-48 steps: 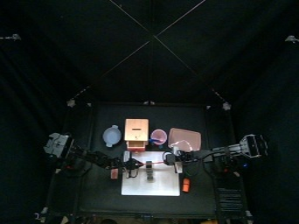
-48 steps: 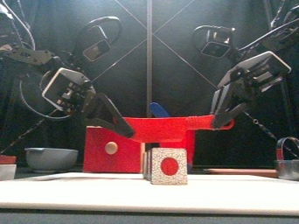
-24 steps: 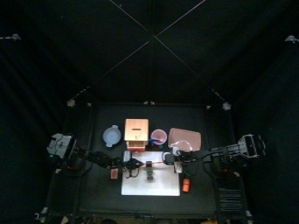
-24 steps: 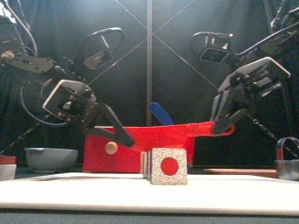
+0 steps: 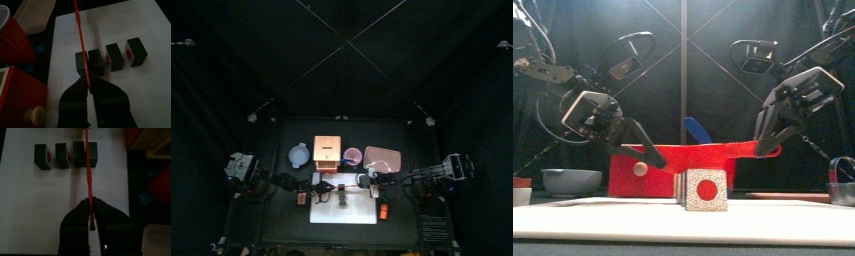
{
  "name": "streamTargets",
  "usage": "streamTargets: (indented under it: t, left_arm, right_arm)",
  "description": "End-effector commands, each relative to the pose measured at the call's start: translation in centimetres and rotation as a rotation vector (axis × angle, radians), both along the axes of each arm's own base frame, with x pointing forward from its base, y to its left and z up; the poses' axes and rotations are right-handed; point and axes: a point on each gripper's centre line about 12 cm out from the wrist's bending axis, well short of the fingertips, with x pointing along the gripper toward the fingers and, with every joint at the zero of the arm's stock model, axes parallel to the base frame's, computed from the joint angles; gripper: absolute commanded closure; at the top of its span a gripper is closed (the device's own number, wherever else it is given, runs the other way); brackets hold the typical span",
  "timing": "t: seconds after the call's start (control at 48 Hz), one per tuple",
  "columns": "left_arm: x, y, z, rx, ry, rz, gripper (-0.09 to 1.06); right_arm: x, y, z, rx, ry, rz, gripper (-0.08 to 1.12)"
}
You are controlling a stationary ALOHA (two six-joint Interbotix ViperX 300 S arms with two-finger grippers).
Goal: Place sushi on board then cut the sushi with the knife then place the pieces on the plate
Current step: Cut the sushi into 4 pieces
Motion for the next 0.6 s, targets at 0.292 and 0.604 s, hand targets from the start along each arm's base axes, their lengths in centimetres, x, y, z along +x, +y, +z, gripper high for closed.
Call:
streamTargets:
  t: [0.292,0.604]
  left_arm:
    - [0.4,-0.1,0.3,-0.003,-0.015,0.000,0.58]
    - [0.4,-0.1,-0.7,-0.002,0.021,0.000,0.58]
  right_arm:
    - [0.1,0.0,-0.1,0.005,-0.004,-0.006,0.69]
    - [0.3,0.0,-0.8,0.009,0.017,-0.010,0.69]
